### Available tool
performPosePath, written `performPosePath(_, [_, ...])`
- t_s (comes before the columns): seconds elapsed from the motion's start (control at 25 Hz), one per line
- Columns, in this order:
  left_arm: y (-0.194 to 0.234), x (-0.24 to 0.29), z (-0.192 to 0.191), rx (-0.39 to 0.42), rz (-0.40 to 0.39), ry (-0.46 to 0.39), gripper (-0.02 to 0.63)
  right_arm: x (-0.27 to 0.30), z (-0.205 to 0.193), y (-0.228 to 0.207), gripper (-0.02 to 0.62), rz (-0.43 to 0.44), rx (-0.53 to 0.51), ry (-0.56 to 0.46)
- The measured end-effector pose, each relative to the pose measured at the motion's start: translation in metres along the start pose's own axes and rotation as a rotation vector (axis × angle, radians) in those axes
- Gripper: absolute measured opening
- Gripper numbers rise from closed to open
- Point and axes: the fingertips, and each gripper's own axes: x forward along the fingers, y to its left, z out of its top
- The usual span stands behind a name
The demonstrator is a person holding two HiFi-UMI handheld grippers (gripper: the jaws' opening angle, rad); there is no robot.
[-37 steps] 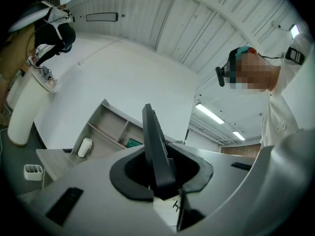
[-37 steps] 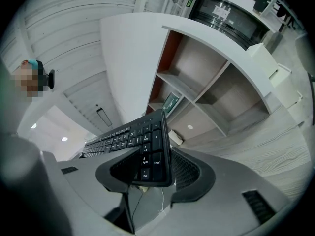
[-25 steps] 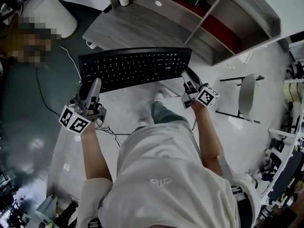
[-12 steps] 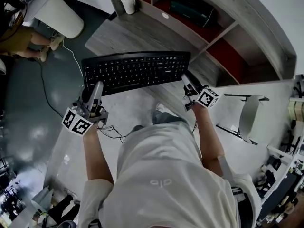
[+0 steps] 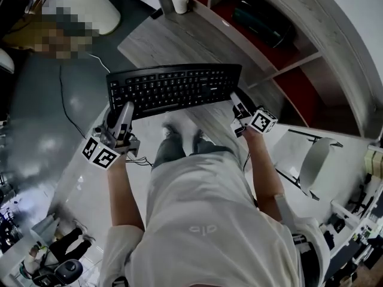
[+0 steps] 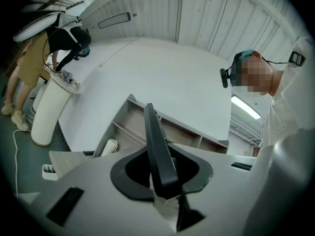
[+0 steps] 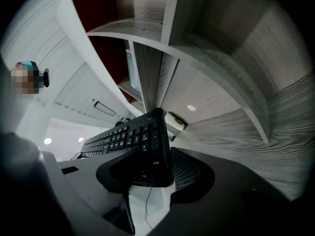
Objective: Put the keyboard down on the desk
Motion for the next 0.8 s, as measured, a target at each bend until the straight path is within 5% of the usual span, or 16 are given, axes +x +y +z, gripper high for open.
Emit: performPosePath(0.8, [0.148,-0.018,-0.012,-0.151,0.102,0.067,0.089,0.114,-0.075,-0.032,0.19,-0.068,0.096,0.144])
